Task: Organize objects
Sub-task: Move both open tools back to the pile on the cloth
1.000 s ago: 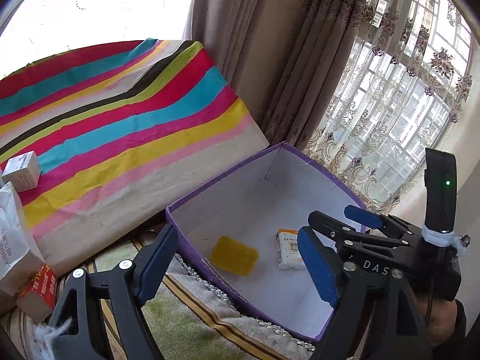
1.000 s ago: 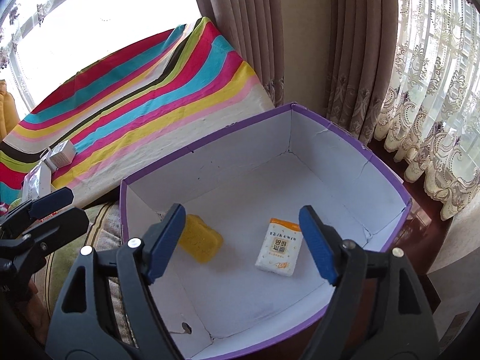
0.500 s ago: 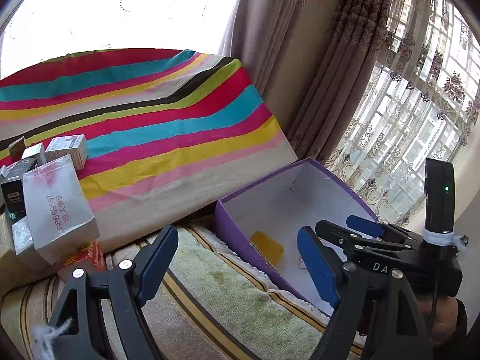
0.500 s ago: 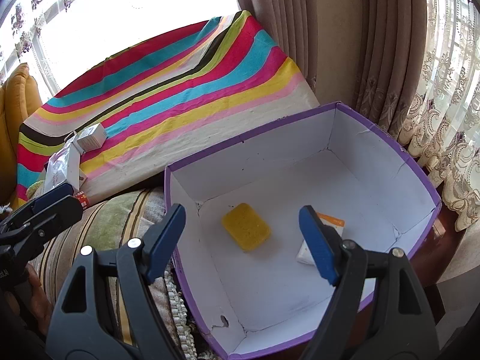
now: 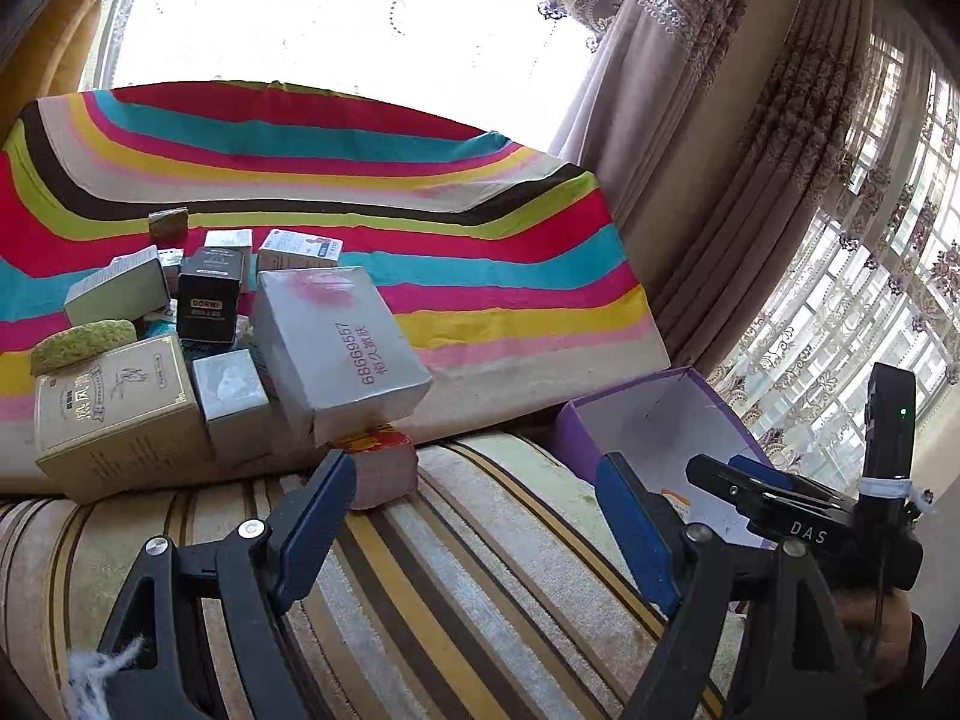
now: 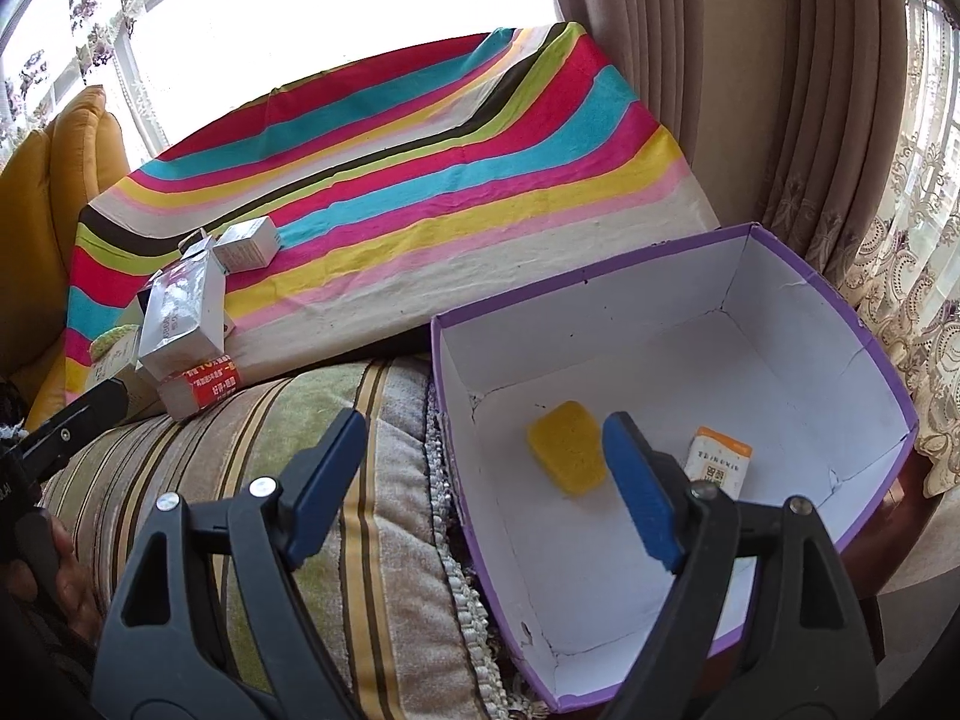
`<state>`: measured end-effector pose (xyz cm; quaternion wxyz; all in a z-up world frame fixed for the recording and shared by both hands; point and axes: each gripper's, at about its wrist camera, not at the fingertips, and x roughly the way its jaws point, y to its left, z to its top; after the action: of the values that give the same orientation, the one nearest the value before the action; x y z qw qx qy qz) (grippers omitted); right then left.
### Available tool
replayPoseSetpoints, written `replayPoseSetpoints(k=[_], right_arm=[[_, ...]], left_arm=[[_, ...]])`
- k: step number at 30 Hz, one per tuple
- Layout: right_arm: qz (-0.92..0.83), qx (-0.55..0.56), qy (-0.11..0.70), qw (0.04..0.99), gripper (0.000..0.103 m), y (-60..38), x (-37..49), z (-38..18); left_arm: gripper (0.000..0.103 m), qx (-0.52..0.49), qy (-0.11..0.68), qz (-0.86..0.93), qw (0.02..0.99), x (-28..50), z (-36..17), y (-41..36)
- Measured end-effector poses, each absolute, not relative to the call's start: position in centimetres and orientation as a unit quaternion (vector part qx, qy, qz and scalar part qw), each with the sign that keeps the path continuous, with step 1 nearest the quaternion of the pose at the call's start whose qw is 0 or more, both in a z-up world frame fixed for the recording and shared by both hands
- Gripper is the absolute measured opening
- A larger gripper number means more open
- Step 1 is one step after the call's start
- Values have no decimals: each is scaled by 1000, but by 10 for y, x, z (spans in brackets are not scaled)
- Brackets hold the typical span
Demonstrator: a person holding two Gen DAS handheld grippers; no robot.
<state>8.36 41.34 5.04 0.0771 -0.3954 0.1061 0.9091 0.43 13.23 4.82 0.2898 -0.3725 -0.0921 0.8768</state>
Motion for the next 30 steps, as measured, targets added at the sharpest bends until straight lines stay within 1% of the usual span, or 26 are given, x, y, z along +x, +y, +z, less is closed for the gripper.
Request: replayPoseSetpoints(k=[9, 13, 16, 23, 26, 28, 30], right_arm=[[911, -399, 92, 43, 87, 379, 71, 52], [914, -395, 86, 21, 91, 361, 64, 55], [915, -394, 83, -3, 93, 346, 56, 55], [915, -396, 58, -51, 94, 303, 33, 55], [916, -393, 51, -67, 95, 289, 24, 57], [916, -392, 44, -74, 95, 280, 16, 57], [916, -392, 39, -80, 95, 271, 8, 57]], left_arm=[[83, -359, -132, 897, 222, 5, 49, 79], [83, -356, -148, 902, 192, 4, 48, 56], [84, -359, -161, 905, 165, 3, 46, 37], [85, -371, -202, 899, 117, -5, 37, 3], [86, -373, -209, 898, 102, -11, 35, -5], [91, -377, -212, 897, 94, -17, 34, -9], [91, -378, -212, 897, 85, -24, 33, -13]])
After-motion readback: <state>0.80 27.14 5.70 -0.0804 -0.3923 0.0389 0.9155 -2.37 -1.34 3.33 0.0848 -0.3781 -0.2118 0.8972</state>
